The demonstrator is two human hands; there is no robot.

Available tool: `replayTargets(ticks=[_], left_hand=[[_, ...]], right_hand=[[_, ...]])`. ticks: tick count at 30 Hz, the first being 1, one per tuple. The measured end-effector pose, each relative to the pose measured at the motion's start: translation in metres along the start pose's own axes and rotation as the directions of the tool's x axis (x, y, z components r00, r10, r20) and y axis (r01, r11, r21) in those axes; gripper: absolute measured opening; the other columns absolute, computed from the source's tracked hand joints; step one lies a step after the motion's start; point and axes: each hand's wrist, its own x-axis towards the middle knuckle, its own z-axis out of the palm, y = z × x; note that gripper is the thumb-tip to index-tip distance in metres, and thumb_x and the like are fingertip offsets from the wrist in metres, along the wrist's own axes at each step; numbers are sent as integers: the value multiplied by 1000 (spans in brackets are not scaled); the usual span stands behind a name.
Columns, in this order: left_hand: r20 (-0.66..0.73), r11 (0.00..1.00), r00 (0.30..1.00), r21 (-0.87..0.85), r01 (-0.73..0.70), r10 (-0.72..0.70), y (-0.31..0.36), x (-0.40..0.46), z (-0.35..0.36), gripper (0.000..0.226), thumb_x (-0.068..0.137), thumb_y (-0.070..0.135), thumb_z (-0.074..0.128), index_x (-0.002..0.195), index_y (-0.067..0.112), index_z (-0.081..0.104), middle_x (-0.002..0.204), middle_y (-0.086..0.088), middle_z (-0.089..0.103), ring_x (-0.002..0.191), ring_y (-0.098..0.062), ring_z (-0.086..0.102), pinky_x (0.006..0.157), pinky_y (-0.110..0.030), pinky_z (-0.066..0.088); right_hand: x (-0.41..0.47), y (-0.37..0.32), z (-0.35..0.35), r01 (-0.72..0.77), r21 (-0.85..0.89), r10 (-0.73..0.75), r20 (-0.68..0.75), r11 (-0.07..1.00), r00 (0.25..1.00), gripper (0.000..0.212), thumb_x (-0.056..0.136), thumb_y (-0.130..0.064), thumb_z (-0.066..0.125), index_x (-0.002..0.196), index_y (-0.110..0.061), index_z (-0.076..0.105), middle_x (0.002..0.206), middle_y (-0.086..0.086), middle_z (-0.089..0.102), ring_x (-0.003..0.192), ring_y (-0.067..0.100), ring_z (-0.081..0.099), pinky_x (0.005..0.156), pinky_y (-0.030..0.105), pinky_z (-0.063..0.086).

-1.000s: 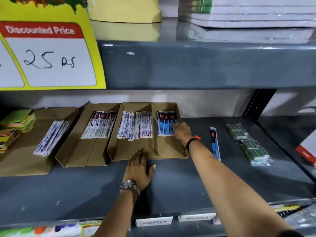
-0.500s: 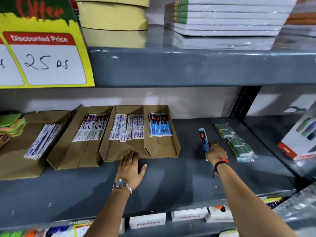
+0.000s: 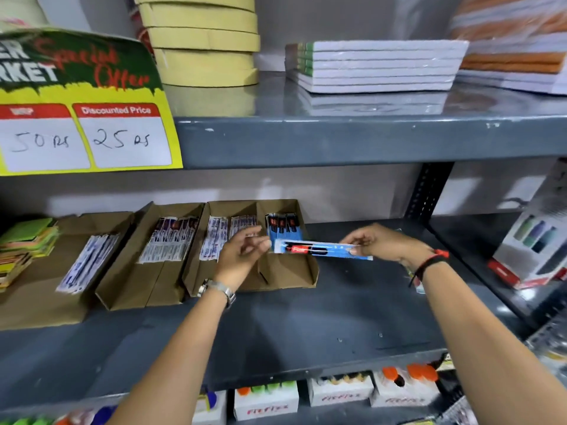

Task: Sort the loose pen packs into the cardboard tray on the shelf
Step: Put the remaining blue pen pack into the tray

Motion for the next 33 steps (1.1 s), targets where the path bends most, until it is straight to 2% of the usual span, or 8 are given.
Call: replayTargets(ticks=[5,9,15,18,21,24,28,33], left_hand=[[45,999,999,29,-16,15,9,1,0,17,78,4,63,72,20,62,73,4,61,67,-6,57,58,-10,53],[-33,1000,999,-5,-14,14,6,1,-1,23,77,0,63,69,21,62,72,5,62,69,-7,57,68,-20,50],[-160,998,987,-62,-12,2,-10,4,0,17,86,5,55,100,-3,59,92,-13,64,89,-25,55,81,-38,49],[-205,954,975,299,-23,88,-38,-3,-5,29,92,19,47,116,3,52,107,-23,65,92,-25,60,73,-22,44],[40,661,998,750,1,-47,-78,-17,-12,56,91,43,33,138,14,25,137,-21,46,124,-37,44,100,-38,38],[164,488,971,871,-58,-176,-111,-30,-10,98,65,75,-7,142,15,3,155,-13,3,143,-30,1,117,-39,3],[176,479,974,873,-88,-142,-129,-32,-9,64,91,50,25,142,17,5,156,-6,0,143,-20,-1,117,-36,-3],[171,535,981,839,-99,-87,-129,-32,-9,63,90,46,34,142,18,11,156,-5,5,143,-20,4,118,-35,0]], right_hand=[[-1,-10,-2,42,13,-43,12,999,999,28,87,5,57,115,6,62,121,28,63,89,12,55,76,14,42],[-1,-2,-1,30,83,-24,-70,996,997,29,85,6,59,114,9,62,119,26,64,72,-6,59,71,4,46],[-1,-8,10,-20,298,70,-161,954,985,19,87,9,55,87,-9,63,72,2,59,49,-5,57,43,3,42],[10,-8,30,-6,525,192,-300,851,935,34,88,12,51,68,-15,55,69,5,56,47,0,60,40,5,42],[29,-14,59,8,725,315,-309,689,897,33,89,11,48,68,-13,58,75,4,59,66,13,57,44,5,48],[56,-22,87,-5,771,364,-296,637,883,22,88,12,50,83,-2,66,96,13,64,91,25,63,60,13,55],[87,-32,116,-108,631,426,-377,768,823,31,86,0,59,116,-2,65,123,17,64,114,28,61,102,36,49],[112,-36,122,-215,519,452,-389,827,803,38,87,0,51,123,-6,61,129,17,62,120,29,57,102,30,45]])
